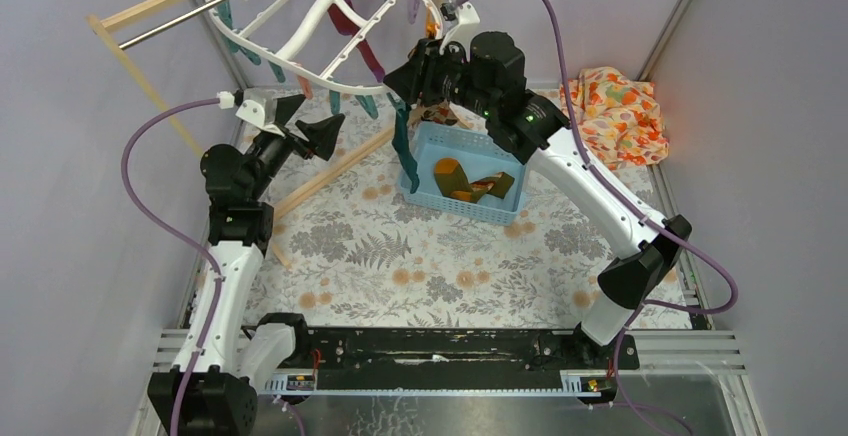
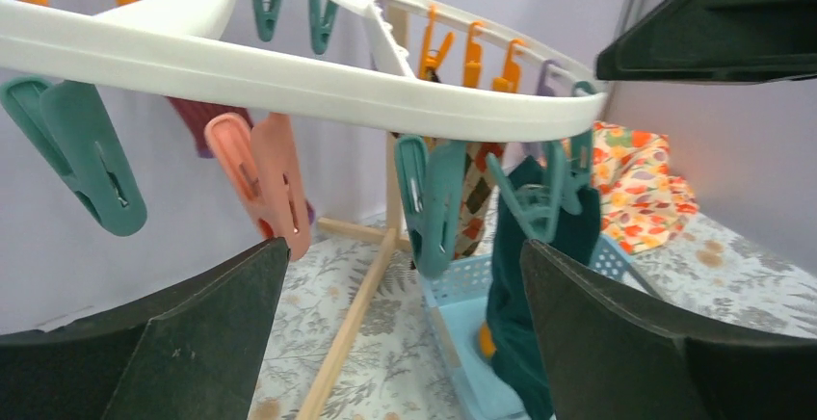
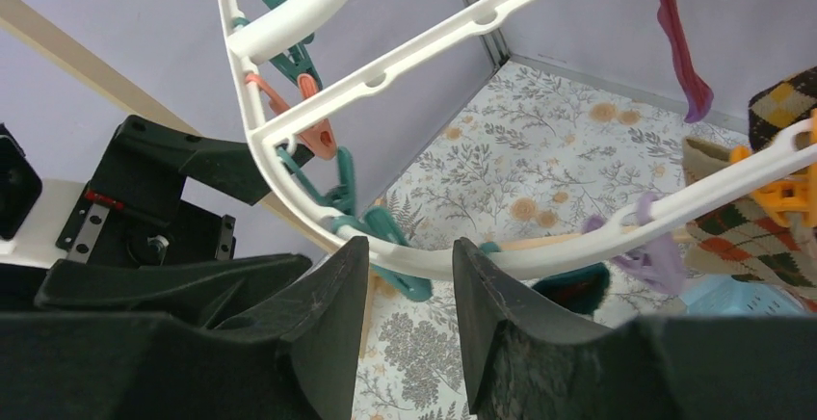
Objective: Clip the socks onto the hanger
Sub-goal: Rotate the hanger at the clothesline.
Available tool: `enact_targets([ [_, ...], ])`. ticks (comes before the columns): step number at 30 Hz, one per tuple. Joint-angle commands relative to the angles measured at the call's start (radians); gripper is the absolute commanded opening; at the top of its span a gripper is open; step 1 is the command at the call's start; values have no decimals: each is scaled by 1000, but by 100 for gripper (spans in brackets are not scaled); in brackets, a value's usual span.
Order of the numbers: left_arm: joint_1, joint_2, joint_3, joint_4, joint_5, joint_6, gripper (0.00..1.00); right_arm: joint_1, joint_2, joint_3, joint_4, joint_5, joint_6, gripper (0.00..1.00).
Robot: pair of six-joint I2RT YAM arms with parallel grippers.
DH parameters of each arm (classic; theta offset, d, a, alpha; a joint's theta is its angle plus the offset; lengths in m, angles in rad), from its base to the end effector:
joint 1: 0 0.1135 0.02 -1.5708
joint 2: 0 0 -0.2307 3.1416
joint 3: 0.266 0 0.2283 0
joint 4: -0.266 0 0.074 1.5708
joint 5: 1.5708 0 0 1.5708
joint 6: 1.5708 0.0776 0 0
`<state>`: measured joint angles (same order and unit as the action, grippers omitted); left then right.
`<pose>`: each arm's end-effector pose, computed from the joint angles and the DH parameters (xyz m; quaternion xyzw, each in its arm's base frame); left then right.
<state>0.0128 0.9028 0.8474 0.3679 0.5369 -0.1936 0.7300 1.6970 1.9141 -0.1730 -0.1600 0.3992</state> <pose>0.2347 -0.0367 0.3856 0.1549 0.5865 -0.2258 0.7623 0.2911 0.2771 0.4551 -0.1704 0.6702 0.4320 0.5789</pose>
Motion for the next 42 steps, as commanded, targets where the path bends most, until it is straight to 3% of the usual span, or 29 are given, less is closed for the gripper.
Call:
enact_targets([
  [1, -3, 39, 50, 74, -58, 101, 99, -30, -58, -23, 51, 19, -16, 44],
  [6, -3, 49, 19, 132, -25, 64, 99, -34, -156, -94, 127, 30, -29, 44],
  [10, -3, 67, 17, 162, -10, 34, 99, -21, -159, -41, 124, -85, 46, 45],
  [15, 3, 68, 2, 200, -6, -5, 98, 80, -35, 72, 74, -93, 57, 45],
  [27, 0, 39, -1, 129, -103, 7, 98, 146, 213, 312, 4, -100, 98, 45],
  [42, -7, 6, -15, 89, -151, 31, 98, 102, 159, 217, -8, -17, 51, 45],
])
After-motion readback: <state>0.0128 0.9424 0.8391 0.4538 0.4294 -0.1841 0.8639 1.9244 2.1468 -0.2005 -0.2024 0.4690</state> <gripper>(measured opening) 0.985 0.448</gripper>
